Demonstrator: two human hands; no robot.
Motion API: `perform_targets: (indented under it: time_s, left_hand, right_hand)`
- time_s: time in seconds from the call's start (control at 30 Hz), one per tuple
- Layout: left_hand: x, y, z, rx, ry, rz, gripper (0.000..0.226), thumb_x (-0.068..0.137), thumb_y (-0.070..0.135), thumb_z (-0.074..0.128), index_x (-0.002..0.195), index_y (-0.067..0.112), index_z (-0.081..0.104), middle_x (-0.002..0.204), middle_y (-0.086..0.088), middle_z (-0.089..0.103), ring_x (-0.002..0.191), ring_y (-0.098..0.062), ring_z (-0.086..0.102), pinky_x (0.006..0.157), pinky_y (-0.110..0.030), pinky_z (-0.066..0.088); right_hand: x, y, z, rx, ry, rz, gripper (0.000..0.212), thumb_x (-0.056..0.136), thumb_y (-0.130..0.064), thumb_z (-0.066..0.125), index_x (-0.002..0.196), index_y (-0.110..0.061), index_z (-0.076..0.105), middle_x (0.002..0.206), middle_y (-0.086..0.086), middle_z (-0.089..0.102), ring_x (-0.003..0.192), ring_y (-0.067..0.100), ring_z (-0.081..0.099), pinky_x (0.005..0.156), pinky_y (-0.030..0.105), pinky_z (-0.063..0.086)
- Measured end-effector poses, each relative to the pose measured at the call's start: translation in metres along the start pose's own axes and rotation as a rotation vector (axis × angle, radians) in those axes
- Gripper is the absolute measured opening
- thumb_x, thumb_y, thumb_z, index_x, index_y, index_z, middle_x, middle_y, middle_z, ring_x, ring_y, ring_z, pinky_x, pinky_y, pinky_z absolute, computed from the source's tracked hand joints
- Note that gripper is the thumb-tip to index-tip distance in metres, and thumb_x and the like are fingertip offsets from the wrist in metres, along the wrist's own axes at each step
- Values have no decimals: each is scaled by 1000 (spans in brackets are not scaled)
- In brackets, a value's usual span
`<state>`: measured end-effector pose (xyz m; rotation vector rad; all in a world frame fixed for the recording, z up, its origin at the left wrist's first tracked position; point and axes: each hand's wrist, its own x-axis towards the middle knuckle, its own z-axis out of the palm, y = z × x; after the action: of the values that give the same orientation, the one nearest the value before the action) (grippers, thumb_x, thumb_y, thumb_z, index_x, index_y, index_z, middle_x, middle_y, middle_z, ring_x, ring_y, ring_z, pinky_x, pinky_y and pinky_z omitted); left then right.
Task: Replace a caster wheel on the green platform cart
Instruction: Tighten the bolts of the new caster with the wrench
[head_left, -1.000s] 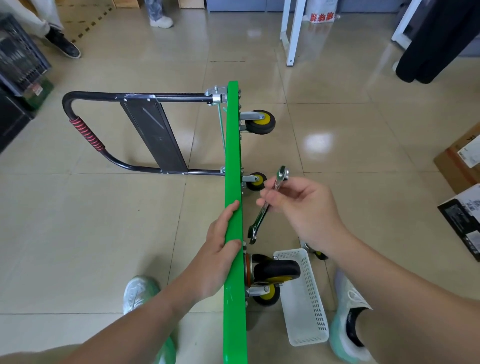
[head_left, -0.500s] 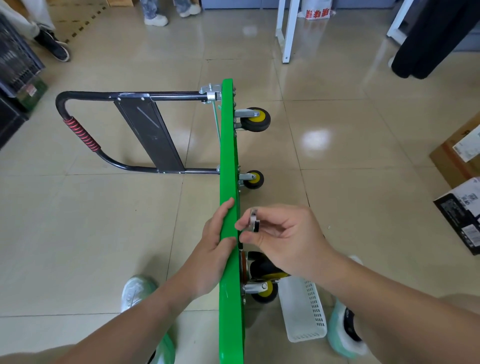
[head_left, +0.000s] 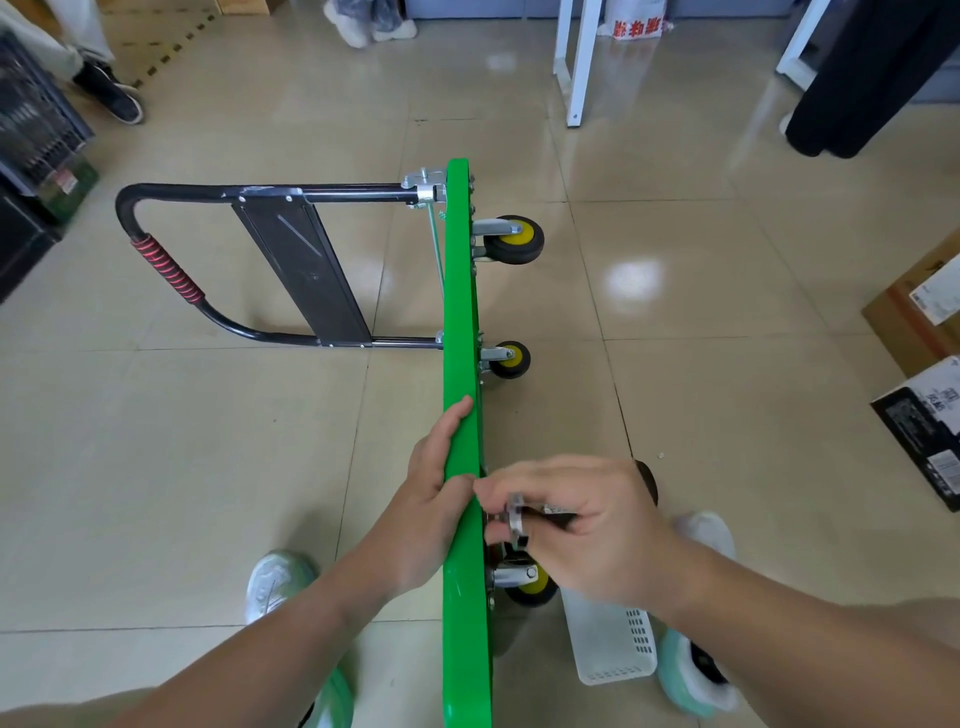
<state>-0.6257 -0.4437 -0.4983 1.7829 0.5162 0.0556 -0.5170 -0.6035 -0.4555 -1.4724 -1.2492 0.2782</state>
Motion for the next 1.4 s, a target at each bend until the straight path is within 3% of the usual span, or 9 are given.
perform_targets:
  time_s: [0.13,0.33,0.53,0.67,0.8,1.0,1.17,1.23,1.4]
  left_hand:
    - [1,0,2,11,-2,9,72,89,33,40,151,59,17,155,26,25,131,25,30,104,-4,25]
    - [1,0,1,8,7,-5,70,89,36,42,147,66,17,157,29,24,135,29,22,106,-1,21]
    - [1,-2,0,3,7,-22,75,89,35,42,154,60,17,162,19,27,144,8,31,121,-26,28]
    - [0,1,1,6,-8,-24,72,89,36,39,150,65,15,156,25,26,132,23,31,105,-6,28]
    - [0,2,-1,2,-23,-30,72,90,35,38,150,66,14,154,27,24,129,27,30,103,-6,28]
    - [-1,5,-1,19,-22,-30,72,89,35,38,150,64,15,154,26,24,127,31,26,99,2,23]
    - [-1,4,0,14,-13,-19,71,89,37,40,149,67,15,159,20,25,140,11,32,121,-28,30]
    - [0,2,0,9,-8,-16,72,88,41,42,150,68,16,161,18,27,143,0,36,122,-38,31]
    - [1,2,0,17,5,-16,74,88,40,41,152,66,16,162,19,26,145,1,34,123,-39,31]
  right_hand:
    - [-15,9,9,28,32,8,16,86,0,70,93,-13,72,96,4,76,94,15,75,76,38,63]
    - [3,11,15,119,107,138,23,83,4,75,94,-16,75,93,-3,74,83,16,75,76,36,63]
    - [46,15,6,303,209,494,28,84,2,76,88,-26,76,86,-7,77,87,12,74,85,30,60]
    - [70,46,-5,428,265,843,11,91,-4,70,95,-13,71,86,6,75,80,19,76,77,35,62]
    - [74,66,-7,471,267,1002,6,92,-7,69,98,-5,69,90,10,72,77,22,76,76,36,62]
    - [80,41,-25,434,426,812,7,91,0,67,94,-6,69,88,11,74,80,22,75,80,36,63]
    - [52,-4,-22,407,243,593,18,73,-5,76,90,-13,74,85,7,78,86,24,76,79,31,62]
    - [39,-8,-18,380,222,513,23,77,6,75,87,-14,75,86,7,78,87,25,75,81,26,60]
    - [21,-3,-4,342,231,386,32,77,13,75,91,-16,76,88,5,78,85,19,75,84,26,59]
